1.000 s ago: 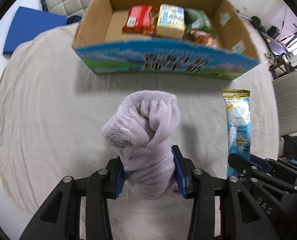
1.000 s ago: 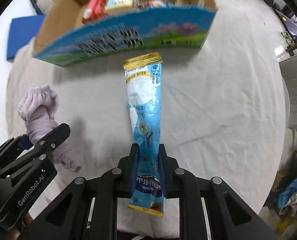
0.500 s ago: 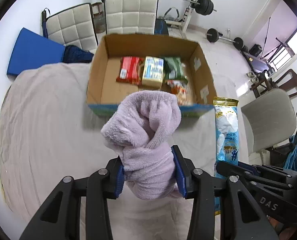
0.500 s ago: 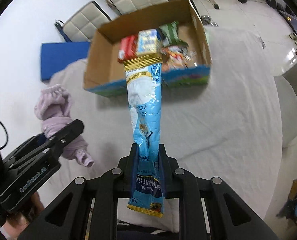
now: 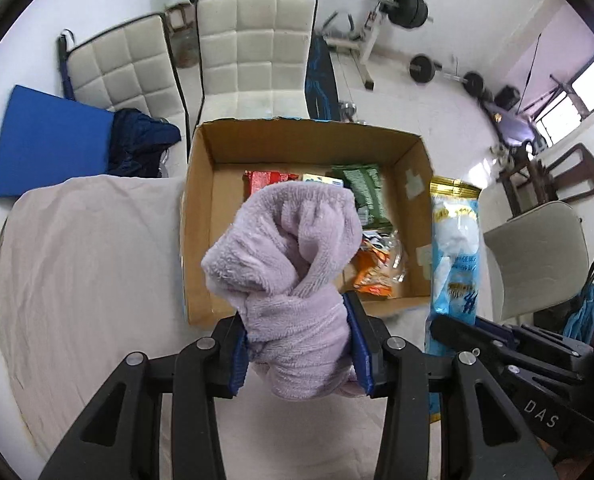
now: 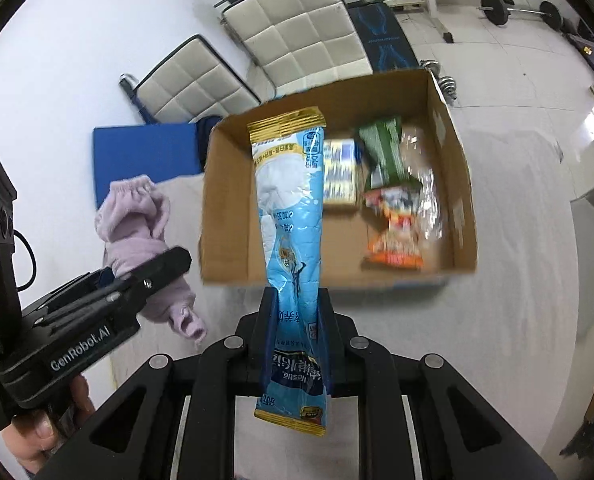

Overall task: Organize soft objects
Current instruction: 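Carry the sock and stick pack into the box and open both tools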

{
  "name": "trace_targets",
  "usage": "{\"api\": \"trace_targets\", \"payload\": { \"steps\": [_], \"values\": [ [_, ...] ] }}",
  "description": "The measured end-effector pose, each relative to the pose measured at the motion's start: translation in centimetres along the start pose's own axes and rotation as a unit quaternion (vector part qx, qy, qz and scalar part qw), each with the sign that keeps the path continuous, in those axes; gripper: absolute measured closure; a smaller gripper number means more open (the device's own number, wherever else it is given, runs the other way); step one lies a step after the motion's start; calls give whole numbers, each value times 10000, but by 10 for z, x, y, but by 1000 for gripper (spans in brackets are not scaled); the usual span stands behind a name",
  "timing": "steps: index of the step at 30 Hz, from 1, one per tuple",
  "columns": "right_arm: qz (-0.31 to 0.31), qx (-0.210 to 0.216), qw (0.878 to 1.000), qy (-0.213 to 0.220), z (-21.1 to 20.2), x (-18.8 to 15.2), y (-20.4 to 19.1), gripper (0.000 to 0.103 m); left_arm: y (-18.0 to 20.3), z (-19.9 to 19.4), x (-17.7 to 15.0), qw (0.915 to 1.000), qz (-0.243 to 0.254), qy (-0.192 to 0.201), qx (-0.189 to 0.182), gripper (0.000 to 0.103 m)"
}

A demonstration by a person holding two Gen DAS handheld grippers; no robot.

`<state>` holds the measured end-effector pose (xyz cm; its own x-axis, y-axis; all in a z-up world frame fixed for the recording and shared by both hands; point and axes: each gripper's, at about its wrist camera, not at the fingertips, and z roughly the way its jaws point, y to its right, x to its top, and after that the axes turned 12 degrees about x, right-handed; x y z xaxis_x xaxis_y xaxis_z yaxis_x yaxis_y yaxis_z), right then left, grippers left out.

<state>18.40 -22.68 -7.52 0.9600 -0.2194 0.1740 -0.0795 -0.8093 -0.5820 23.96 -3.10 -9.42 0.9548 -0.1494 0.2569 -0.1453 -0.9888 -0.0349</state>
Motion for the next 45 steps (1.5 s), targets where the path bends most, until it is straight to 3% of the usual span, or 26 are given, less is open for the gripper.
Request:
{"api": "trace_targets", "payload": {
  "steps": [5,11,17,19,27,32,34,41,42,45],
  "values": [
    [199,-199,9996,8,40,43,11,83,-7,48,43,9984,86,-548,76,64],
    [481,-550,9973,3,85,75,38,84,-5,102,70,9927,255,-1159,197,64],
    [611,-764,9951,-157,124,87,60,84,9,146,70,9855,446,-1605,326,64],
    [585,-834,9946,-203,133,88,63,89,10,157,69,9835,451,-1727,298,62],
    [501,-871,9928,-650,163,76,77,90,12,189,48,9750,346,-2186,184,62],
    [587,-969,9909,-732,165,70,88,89,11,187,40,9741,273,-2231,233,59],
    [566,-1023,9904,-736,165,68,89,89,9,186,38,9754,277,-2170,270,54],
    [447,-1318,9874,-756,163,61,91,88,1,172,29,9796,233,-1964,370,53],
    [421,-1363,9867,-774,163,59,92,87,0,170,28,9803,210,-1926,372,51],
    [372,-1506,9850,-758,162,54,94,69,-3,161,20,9832,127,-1776,391,37]
  ]
}}
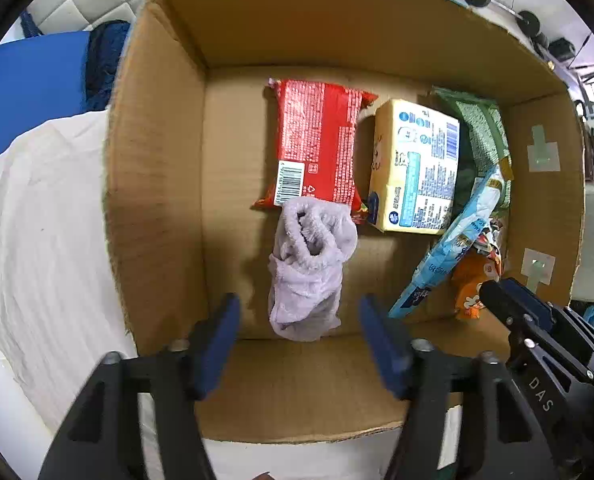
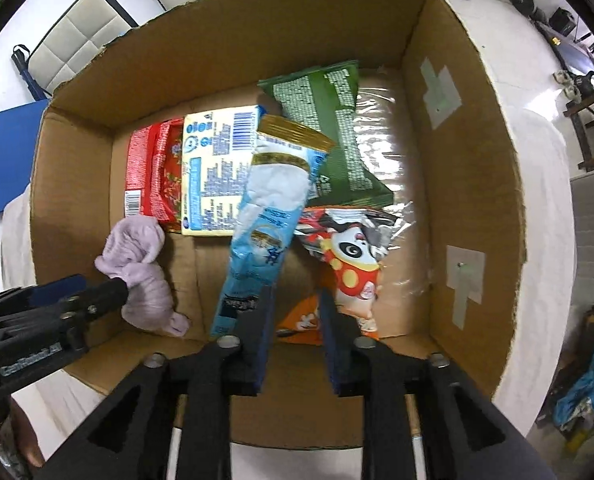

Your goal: Organize soft objects

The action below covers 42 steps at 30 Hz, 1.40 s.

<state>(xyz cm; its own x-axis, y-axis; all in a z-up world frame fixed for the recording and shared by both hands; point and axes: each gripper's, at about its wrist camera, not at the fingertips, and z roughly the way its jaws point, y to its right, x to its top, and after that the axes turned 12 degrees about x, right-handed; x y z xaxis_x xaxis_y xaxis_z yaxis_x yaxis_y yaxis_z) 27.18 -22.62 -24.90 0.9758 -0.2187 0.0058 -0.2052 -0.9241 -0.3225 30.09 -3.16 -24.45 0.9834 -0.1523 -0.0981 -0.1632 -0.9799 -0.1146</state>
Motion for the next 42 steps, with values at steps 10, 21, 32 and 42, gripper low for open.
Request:
{"api": "trace_targets", "payload": {
  "steps": [10,21,32,42],
  "values": [
    [-162,-241,9994,182,-17,-7,2,20,-11,-17,-15,9995,-171,279,45,12],
    [-400,-463,9976,309,-36,-15,-10,0,-17,-39,-20,9974,-336,633,83,12],
    [-531,-457,9964,471,-64,-31,-18,0,-20,-74,-48,9912,-484,1230,-58,0],
    [-630,-335,9935,883,-115,-68,-21,0,-17,-132,-99,9766,-639,2045,195,0]
  ]
}}
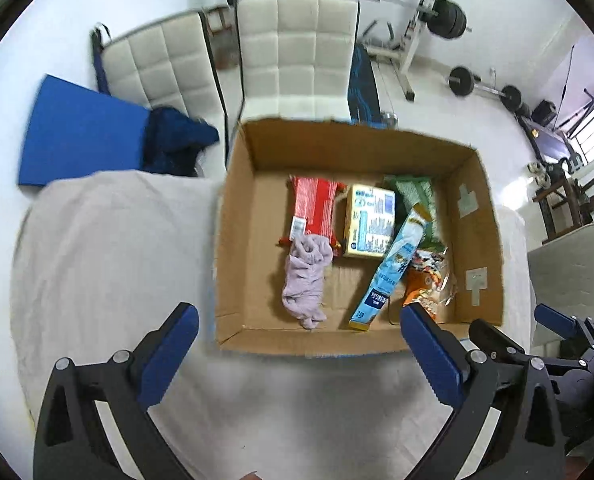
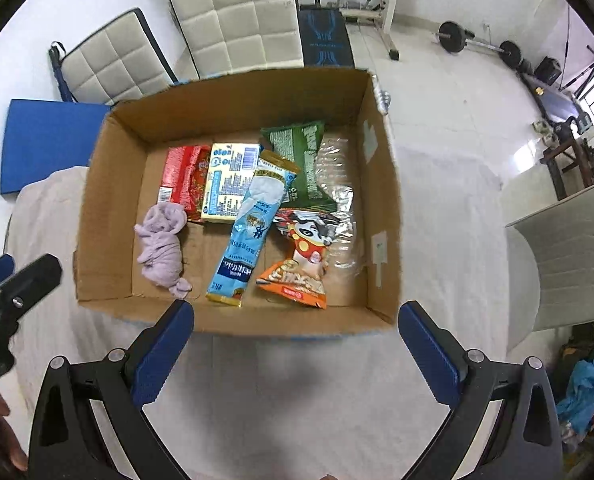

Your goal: Organize soft objects

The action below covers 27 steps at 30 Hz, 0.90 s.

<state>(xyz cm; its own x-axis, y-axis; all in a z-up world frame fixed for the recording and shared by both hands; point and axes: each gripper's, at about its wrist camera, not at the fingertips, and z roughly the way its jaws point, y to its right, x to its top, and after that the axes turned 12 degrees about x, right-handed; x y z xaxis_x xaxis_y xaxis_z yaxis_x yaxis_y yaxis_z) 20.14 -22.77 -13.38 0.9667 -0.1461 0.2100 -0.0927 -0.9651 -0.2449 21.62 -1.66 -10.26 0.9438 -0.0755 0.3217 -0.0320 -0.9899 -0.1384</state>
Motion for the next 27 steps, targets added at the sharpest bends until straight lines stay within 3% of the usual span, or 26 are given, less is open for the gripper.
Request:
{"api": "trace_targets", "payload": {
  "steps": [9,18,27],
  "values": [
    [-206,273,9966,750,-96,-51,-11,0,-13,-106,-50,9965,-106,821,103,0],
    [-317,409,9876,1482,-216,-114,-18,0,-26,-201,-101,9905,-253,1335,211,0],
    [-488,521,9812,1791,-292,-160,-34,0,-32,-257,-126,9876,-220,1548,148,0]
  ]
}}
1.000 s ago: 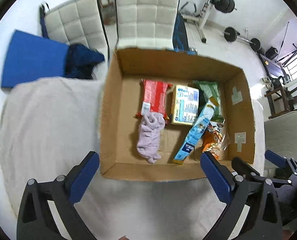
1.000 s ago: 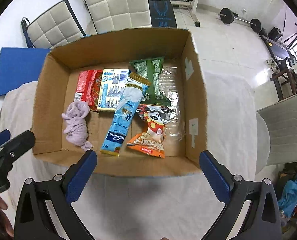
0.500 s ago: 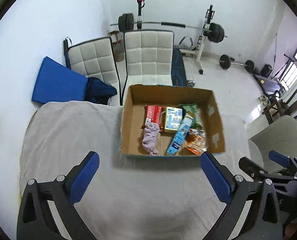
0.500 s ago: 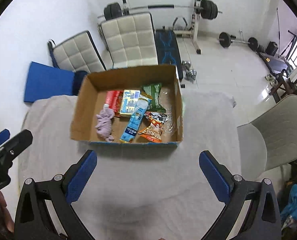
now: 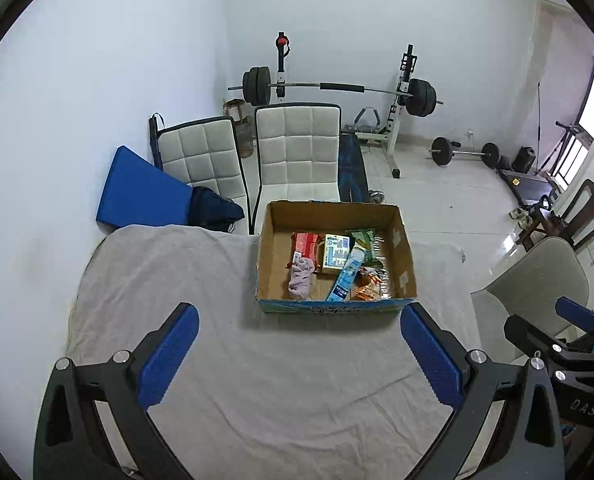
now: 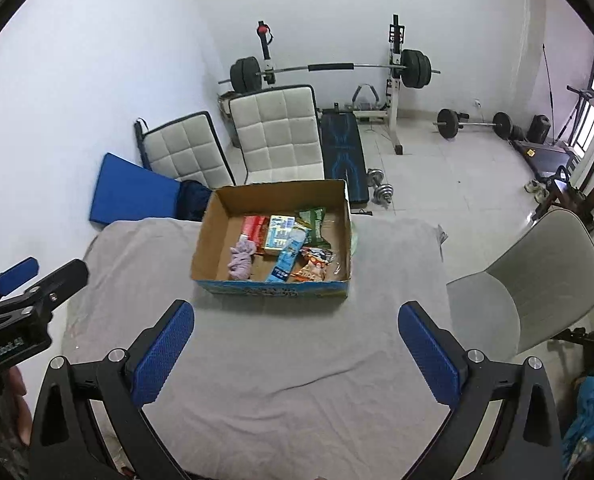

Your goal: Organize soft objects

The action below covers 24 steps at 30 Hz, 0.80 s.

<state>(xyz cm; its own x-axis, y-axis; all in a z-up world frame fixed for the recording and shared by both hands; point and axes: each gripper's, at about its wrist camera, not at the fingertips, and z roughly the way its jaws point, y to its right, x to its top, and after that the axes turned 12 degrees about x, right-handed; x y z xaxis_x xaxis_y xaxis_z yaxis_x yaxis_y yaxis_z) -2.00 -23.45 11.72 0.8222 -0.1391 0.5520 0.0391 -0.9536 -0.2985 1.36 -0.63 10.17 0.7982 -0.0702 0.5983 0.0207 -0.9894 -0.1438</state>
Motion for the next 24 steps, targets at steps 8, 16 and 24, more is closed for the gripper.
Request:
{"api": "trace_targets", "payload": {
  "steps": [8,16,24],
  "values": [
    [-49,-68,9997,211,-50,-16,-12,0,-6,-26,-12,10000,-52,-21,-34,0],
    [-16,-223,9992,324,-60,-14,-12,0,-2,-30,-15,10000,-34,58,-47,0],
    [-45,-342,9986,390,-47,-6,-9,0,4,-22,-16,9999,-59,132,28,0]
  ]
}}
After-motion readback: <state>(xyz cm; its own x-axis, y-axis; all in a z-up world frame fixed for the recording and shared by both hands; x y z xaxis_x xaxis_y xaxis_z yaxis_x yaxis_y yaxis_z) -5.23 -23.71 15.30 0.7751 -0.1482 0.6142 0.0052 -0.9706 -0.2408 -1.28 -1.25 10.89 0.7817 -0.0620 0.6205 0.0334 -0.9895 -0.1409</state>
